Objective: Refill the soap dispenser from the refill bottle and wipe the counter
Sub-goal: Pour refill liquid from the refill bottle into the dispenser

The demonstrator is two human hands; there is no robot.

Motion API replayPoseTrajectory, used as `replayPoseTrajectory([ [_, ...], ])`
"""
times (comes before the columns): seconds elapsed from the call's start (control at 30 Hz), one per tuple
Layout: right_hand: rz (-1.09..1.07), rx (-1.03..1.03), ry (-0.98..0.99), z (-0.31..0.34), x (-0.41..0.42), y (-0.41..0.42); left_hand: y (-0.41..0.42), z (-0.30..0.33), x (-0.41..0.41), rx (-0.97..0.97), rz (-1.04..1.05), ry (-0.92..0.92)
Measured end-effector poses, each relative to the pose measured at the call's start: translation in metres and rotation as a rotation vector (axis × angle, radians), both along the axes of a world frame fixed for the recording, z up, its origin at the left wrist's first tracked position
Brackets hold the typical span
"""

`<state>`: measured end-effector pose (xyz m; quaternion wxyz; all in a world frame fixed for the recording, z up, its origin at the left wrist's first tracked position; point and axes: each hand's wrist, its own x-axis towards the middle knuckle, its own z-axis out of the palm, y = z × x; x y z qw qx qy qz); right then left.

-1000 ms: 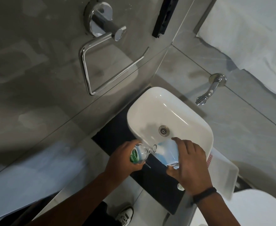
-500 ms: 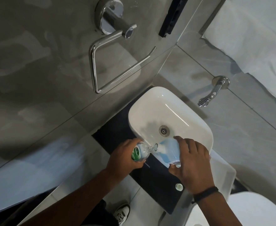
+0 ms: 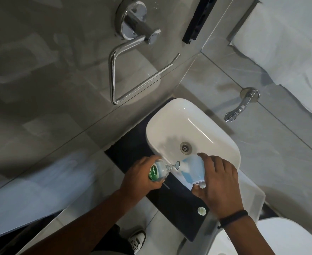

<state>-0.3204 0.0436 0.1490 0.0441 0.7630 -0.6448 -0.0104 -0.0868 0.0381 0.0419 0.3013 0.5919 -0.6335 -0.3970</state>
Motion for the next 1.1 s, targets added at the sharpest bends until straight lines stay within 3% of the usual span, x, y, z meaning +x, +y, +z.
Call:
replayPoseTrajectory([
  [1.1, -0.028, 0.003, 0.048, 0.022, 0.006, 0.008, 0.001, 0.009, -0.003, 0.125, -0.003, -0.073],
])
